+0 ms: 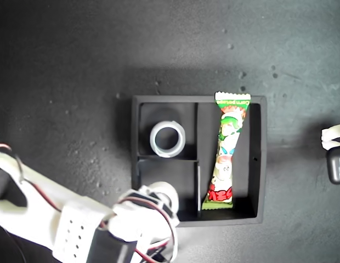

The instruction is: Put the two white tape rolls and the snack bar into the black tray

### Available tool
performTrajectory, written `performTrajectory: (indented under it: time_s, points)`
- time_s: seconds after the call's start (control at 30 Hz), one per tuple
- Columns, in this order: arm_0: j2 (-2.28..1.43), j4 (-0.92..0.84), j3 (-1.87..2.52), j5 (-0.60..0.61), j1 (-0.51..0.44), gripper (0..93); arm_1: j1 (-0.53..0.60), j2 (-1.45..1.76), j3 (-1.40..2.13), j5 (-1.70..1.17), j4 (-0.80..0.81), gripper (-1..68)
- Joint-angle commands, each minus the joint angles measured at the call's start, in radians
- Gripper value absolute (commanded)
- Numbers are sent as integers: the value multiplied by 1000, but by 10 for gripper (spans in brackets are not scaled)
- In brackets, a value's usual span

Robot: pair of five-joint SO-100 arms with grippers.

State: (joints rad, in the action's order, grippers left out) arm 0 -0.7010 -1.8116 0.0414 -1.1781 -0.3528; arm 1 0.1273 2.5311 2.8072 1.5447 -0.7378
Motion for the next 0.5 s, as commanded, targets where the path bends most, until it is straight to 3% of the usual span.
performTrajectory:
  time_s: [0.0, 0.17, 0.3, 0.37, 0.47]
  points:
    - [8, -25, -55, -37, -8, 125, 6, 21, -8, -3, 21, -5]
    - [29, -23, -61, -43, -20, 236, 2, 23, 12, 2, 46, -5]
    - [-9, -25, -32, -48, -29, 232, -3, 28, 11, -8, 49, -5]
    - [-106, -25, 97, -66, -17, 178, -3, 29, 25, -12, 66, -5]
    - [-345, -25, 387, -130, 23, 22, -2, 35, 84, -11, 132, -5]
